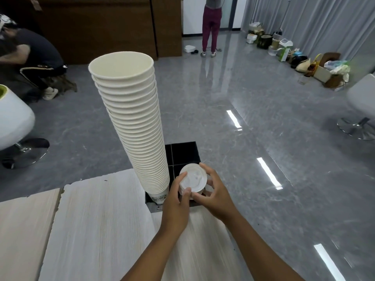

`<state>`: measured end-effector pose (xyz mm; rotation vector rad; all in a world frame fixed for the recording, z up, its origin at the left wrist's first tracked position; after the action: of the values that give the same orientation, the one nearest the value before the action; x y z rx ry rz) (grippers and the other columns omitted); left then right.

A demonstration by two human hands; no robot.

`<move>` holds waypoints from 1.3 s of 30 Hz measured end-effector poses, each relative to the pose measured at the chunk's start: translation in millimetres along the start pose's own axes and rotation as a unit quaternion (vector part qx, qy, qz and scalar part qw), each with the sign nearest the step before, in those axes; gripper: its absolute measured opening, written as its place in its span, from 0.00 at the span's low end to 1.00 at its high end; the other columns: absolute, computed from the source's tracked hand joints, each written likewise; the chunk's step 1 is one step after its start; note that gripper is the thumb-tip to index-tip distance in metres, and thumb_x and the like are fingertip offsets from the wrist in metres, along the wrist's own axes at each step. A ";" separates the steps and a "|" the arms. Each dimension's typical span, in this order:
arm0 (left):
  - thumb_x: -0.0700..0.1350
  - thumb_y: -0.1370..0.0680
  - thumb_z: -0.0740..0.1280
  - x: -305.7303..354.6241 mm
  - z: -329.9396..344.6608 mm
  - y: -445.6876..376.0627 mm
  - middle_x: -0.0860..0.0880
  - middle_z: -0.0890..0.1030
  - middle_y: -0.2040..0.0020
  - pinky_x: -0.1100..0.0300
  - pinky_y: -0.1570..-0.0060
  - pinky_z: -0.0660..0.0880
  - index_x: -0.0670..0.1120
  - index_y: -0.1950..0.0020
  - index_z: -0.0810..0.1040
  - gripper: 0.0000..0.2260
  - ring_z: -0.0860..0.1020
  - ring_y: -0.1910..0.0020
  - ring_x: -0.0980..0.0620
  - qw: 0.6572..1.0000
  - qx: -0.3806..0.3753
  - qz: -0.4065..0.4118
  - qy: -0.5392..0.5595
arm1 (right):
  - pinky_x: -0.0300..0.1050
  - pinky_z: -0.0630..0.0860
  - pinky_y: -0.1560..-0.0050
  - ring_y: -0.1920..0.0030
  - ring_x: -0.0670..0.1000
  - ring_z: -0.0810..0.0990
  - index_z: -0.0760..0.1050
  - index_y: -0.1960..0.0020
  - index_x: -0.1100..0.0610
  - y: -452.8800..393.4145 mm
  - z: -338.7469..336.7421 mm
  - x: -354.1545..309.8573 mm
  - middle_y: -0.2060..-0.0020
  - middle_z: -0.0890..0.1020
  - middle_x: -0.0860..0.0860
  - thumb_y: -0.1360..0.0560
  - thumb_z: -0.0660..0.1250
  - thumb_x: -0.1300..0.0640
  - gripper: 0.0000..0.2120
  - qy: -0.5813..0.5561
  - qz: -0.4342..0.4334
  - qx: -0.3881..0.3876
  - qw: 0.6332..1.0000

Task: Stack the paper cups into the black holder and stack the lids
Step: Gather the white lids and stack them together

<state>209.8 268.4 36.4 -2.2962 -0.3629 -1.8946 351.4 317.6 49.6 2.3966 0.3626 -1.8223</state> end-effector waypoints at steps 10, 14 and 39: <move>0.40 0.16 0.66 -9.3 0.8 -16.9 0.60 0.75 0.27 0.52 0.28 0.74 0.59 0.24 0.72 0.22 0.73 0.28 0.60 1.000 0.018 -0.005 0.019 | 0.50 0.81 0.37 0.35 0.41 0.77 0.66 0.24 0.45 -13.2 4.5 9.4 0.35 0.76 0.33 0.28 0.80 0.56 0.38 0.003 0.002 -0.001 1.000; 0.41 0.15 0.65 -14.8 -0.3 -17.5 0.58 0.75 0.26 0.51 0.27 0.73 0.58 0.24 0.72 0.22 0.72 0.27 0.58 1.000 0.022 -0.004 0.006 | 0.46 0.80 0.37 0.34 0.40 0.76 0.66 0.25 0.43 -14.0 8.6 12.2 0.34 0.75 0.35 0.28 0.80 0.56 0.37 0.011 -0.007 0.000 1.000; 0.38 0.16 0.64 -18.7 4.1 -18.5 0.56 0.76 0.28 0.49 0.26 0.72 0.54 0.25 0.71 0.21 0.72 0.27 0.58 1.000 0.030 0.007 0.003 | 0.53 0.78 0.34 0.30 0.45 0.74 0.65 0.23 0.43 -14.3 12.2 17.4 0.31 0.73 0.37 0.28 0.79 0.51 0.38 0.081 -0.040 0.024 0.996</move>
<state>205.2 285.4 16.5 -2.2479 -0.3966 -1.8581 340.8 330.8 30.3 2.6064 0.4392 -1.6908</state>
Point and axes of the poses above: each hand's wrist, its own y-axis away from the middle knuckle, its own z-axis out of the palm, x = y × z, the point moved 5 cm from there along -y, towards the middle knuckle
